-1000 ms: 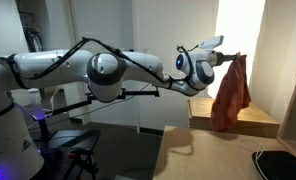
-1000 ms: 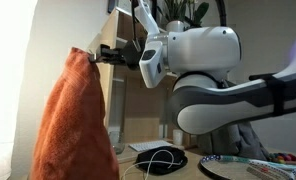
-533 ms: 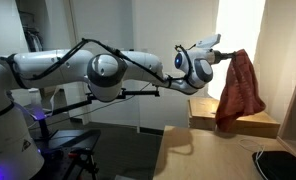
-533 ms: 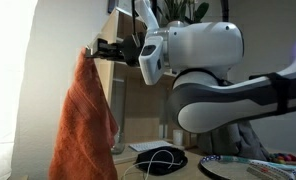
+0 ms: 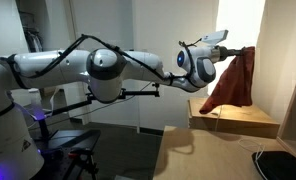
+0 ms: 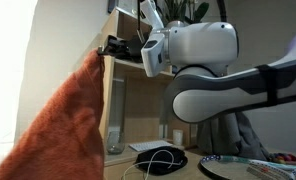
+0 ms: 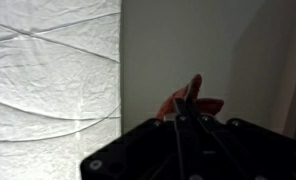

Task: Move the tennis rack slightly to the right. Pick up the orange towel from the top compartment and put it on the table.

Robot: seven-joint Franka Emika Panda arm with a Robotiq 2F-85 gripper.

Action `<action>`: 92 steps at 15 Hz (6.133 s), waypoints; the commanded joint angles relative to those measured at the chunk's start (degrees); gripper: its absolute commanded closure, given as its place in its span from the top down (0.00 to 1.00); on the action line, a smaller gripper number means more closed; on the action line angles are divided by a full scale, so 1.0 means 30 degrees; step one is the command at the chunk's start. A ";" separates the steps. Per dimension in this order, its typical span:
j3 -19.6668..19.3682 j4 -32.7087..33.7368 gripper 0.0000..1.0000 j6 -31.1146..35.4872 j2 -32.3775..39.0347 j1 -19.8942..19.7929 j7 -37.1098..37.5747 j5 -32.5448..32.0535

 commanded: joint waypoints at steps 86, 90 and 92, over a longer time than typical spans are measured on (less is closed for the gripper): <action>-0.3842 -2.7062 1.00 -0.0563 0.0280 1.6247 0.0029 1.5007; -0.3629 -2.6989 1.00 -0.0122 0.0279 1.6100 0.0029 1.4900; -0.3596 -2.7005 1.00 -0.0121 0.0276 1.6084 0.0029 1.4900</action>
